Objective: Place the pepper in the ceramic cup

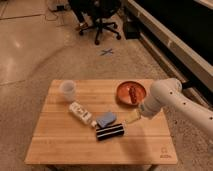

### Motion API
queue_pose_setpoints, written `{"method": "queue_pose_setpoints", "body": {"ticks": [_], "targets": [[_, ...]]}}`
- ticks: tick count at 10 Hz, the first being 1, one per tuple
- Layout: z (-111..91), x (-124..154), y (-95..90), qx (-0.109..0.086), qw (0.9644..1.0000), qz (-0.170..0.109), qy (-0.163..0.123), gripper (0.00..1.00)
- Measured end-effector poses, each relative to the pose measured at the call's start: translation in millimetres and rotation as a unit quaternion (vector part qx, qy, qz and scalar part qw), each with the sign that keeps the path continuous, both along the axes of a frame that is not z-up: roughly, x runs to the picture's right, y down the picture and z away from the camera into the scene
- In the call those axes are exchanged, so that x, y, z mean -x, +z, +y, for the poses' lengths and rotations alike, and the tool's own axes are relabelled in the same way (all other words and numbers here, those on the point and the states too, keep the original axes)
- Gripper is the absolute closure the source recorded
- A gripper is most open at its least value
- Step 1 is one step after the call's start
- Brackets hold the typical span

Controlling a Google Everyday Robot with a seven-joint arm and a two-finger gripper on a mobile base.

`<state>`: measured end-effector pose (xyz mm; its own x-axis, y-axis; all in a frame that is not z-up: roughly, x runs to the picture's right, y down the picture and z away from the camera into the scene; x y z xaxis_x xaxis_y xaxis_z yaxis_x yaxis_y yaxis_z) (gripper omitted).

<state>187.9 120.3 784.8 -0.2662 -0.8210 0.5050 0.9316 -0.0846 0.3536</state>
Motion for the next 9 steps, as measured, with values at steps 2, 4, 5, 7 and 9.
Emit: {"method": "queue_pose_setpoints", "body": {"ticks": [2,4,5,7,9], "targets": [[-38,-12,29.7,-0.035,0.9992,0.02,-0.007,0.2],[-77,-17,60.2,-0.071,0.9964,0.042,-0.016,0.2],[-88,-16,72.3,-0.082,0.9953,0.048,-0.019,0.2],[-104,-12,101.5,-0.097,0.993,0.061,-0.029,0.2],[-109,-11,124.9,-0.1,0.9918,0.072,-0.033,0.2]]}}
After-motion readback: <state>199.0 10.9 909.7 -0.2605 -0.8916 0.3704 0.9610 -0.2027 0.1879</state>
